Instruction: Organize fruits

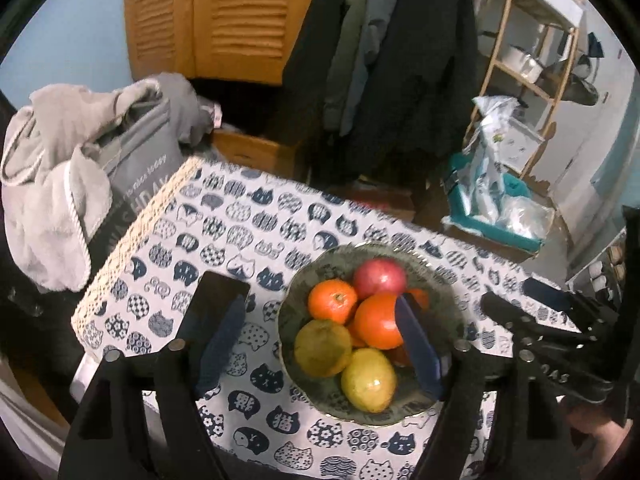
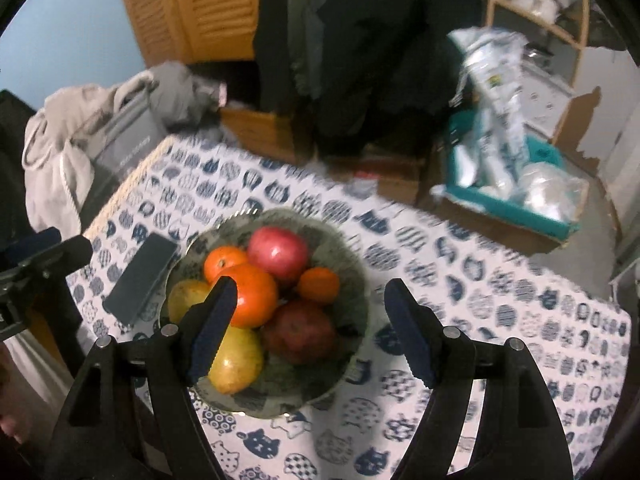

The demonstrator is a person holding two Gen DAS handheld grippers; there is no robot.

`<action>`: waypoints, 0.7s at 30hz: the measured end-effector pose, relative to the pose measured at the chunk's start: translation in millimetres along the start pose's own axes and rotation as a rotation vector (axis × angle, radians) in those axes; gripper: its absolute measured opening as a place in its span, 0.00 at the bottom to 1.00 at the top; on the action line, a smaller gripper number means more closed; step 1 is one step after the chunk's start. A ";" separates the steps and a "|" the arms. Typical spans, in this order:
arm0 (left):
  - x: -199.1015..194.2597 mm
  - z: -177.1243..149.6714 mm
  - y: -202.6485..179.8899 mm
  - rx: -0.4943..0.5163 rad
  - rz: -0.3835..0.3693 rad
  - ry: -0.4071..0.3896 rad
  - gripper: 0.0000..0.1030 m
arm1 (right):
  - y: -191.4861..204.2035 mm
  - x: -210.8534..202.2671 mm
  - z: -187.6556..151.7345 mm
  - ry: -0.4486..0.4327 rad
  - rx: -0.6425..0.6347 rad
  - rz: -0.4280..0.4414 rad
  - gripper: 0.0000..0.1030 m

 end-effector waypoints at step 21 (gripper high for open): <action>-112.2 11.5 -55.9 0.119 -0.031 -0.247 0.99 | -66.3 -163.9 -29.4 -0.274 0.097 -0.122 0.77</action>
Point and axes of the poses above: each gripper's, at about its wrist camera, not at the fingertips, and x roughly the way its jaws point, y to its left, z to its top, the point moved 9 cm from there along x, roughly the way its jaws point, and after that the axes turned 15 degrees about y, right-handed, at the moved point
